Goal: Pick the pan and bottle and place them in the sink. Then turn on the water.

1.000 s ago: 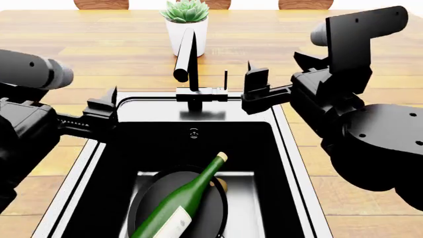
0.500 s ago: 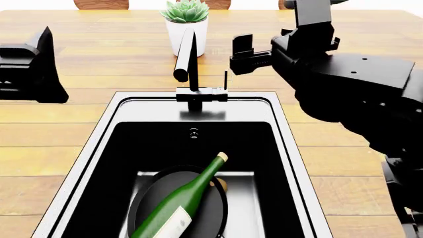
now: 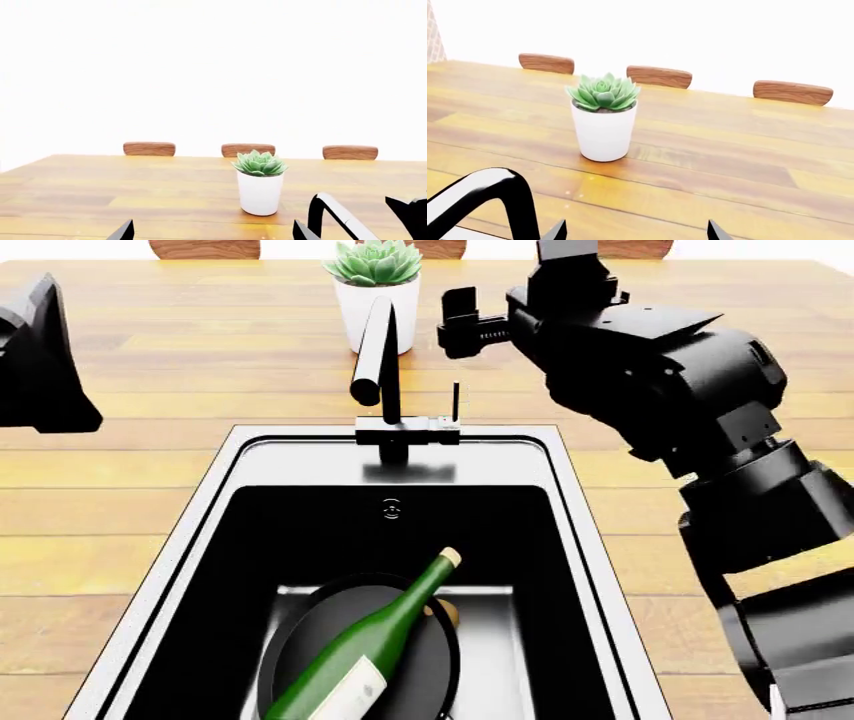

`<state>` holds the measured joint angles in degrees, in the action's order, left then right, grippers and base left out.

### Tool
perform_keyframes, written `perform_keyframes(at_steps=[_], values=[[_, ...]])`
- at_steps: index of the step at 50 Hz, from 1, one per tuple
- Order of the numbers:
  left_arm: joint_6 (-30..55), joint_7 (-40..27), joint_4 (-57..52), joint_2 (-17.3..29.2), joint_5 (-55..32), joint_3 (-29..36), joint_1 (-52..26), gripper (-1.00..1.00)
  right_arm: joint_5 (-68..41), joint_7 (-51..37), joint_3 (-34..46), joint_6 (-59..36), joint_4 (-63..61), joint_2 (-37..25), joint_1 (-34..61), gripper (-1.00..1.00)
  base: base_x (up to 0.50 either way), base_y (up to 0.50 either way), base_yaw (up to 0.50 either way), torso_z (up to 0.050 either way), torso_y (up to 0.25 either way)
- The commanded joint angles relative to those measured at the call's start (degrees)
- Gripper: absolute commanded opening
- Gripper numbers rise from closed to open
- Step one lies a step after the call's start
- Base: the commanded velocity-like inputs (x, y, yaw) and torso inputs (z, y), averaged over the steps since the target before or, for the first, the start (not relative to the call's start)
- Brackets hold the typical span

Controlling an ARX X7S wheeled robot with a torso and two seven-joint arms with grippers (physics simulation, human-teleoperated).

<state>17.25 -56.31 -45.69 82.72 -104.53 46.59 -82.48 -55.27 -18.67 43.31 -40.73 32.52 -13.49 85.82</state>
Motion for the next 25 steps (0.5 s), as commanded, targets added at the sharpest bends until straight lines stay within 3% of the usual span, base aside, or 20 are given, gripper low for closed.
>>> perform_keyframes(at_steps=[1,6,25], values=[[-2.2,0.8,0.0,1.6,0.7,0.2,1.6,1.0,5.7,8.8,2.9,7.8,20.8,8.4,4.5,1.0,0.0,0.0,0.0,0.0,0.0],[-2.5,1.2,0.0,2.2,0.8,0.2,1.9,1.0,6.9,13.8,4.4,13.7,34.1,13.4,6.9,1.0,0.0,0.0,0.0,0.0,0.0],[-4.7,2.1,0.1,2.9,2.1,1.0,4.1,1.0,-23.0,11.9,32.9,21.5,38.9,13.5,6.5,1.0,0.0,0.0,0.0,0.0,0.0]])
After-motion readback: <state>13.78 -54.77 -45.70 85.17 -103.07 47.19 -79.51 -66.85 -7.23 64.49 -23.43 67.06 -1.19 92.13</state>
